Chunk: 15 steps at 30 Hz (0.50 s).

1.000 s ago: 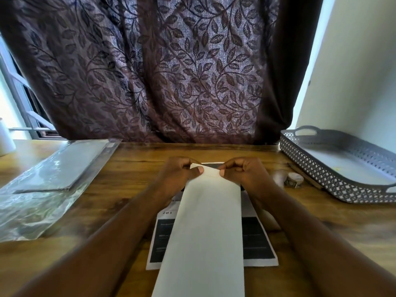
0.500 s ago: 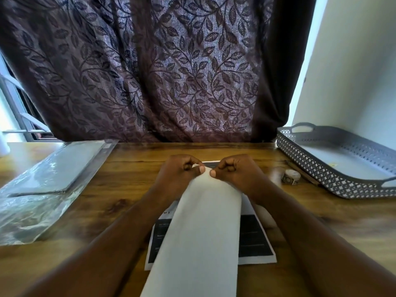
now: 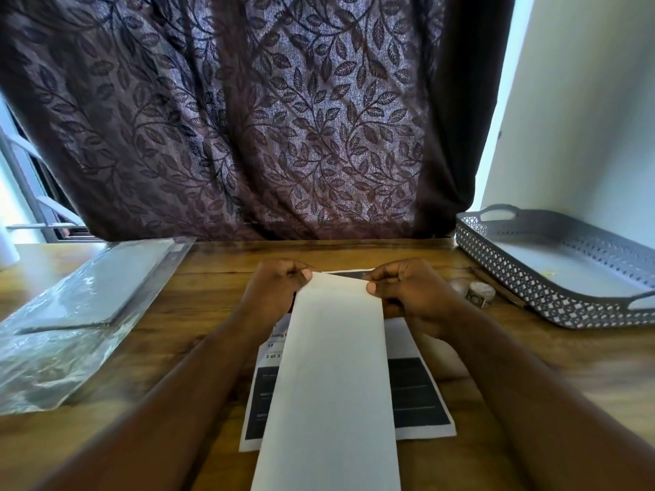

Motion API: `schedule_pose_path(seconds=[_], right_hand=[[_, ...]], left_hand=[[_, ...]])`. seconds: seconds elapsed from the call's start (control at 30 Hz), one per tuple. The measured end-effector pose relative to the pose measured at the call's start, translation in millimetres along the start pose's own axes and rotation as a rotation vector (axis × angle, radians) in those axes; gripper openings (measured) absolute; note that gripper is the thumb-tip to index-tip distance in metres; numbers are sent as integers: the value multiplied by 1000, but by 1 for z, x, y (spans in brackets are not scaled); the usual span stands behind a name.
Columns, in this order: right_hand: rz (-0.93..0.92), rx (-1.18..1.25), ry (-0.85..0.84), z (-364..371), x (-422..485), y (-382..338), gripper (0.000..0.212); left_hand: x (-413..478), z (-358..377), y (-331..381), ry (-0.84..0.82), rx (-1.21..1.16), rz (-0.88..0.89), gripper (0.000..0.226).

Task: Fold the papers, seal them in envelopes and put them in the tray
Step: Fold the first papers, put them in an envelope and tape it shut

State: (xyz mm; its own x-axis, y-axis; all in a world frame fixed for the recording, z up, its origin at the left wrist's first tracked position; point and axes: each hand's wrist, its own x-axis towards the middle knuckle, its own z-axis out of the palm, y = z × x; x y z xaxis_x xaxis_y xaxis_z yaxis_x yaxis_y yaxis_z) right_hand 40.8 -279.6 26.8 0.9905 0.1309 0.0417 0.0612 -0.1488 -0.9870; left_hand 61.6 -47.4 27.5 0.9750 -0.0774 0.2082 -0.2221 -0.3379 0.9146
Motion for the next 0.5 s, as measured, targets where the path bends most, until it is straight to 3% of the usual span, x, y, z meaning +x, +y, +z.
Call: schedule_pose_path(seconds=[0.33,0.4,0.5], right_hand=[[56,74,46,-3,1,1,13],[64,129,113,-7,0,-2,13],[85,256,262,-16,-3,-9,11]], left_hand=[[-6,1,1,11,-86,-30,14],[-8,0,2,-79,-191,-113,7],[-13,-1,4,-256,-245,-240,14]])
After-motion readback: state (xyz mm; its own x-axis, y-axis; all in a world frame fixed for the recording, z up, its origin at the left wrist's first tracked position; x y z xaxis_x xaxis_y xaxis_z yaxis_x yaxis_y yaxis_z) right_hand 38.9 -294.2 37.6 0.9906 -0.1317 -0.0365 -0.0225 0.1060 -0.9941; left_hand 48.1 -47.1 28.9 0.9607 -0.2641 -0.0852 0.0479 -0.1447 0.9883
